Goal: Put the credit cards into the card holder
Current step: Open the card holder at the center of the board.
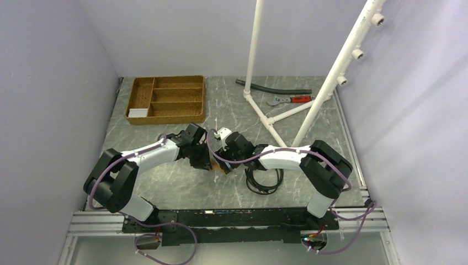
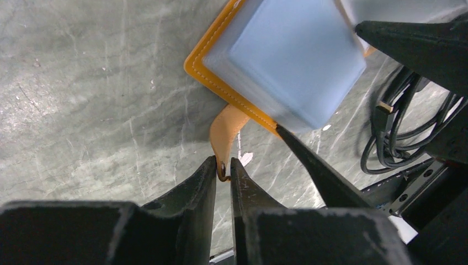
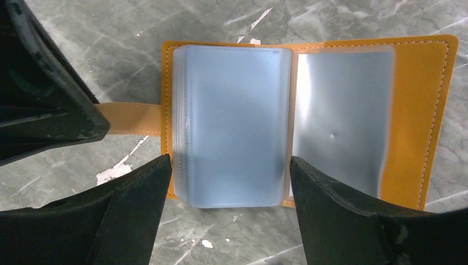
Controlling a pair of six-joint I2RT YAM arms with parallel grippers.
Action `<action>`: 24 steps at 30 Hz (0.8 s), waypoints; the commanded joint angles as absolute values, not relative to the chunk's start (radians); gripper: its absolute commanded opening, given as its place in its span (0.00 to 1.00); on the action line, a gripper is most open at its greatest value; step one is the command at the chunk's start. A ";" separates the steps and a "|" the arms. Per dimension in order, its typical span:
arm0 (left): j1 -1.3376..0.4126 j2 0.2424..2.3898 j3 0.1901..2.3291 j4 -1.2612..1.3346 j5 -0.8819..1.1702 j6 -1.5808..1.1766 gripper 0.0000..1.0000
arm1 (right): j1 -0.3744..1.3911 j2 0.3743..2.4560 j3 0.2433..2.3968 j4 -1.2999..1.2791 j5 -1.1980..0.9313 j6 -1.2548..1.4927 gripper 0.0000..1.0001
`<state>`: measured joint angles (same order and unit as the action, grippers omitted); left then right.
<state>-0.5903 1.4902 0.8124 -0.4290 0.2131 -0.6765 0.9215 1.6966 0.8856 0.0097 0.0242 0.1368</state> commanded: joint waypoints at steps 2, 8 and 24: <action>-0.587 1.485 0.795 -0.408 0.219 -0.687 0.20 | 0.908 1.717 0.924 0.050 0.038 0.151 0.76; -0.588 1.480 0.791 -0.413 0.212 -0.682 0.20 | 0.861 1.684 0.872 0.106 -0.091 0.197 0.79; -0.587 1.487 0.785 -0.403 0.227 -0.683 0.20 | 0.809 1.724 0.871 0.107 -0.132 0.232 0.65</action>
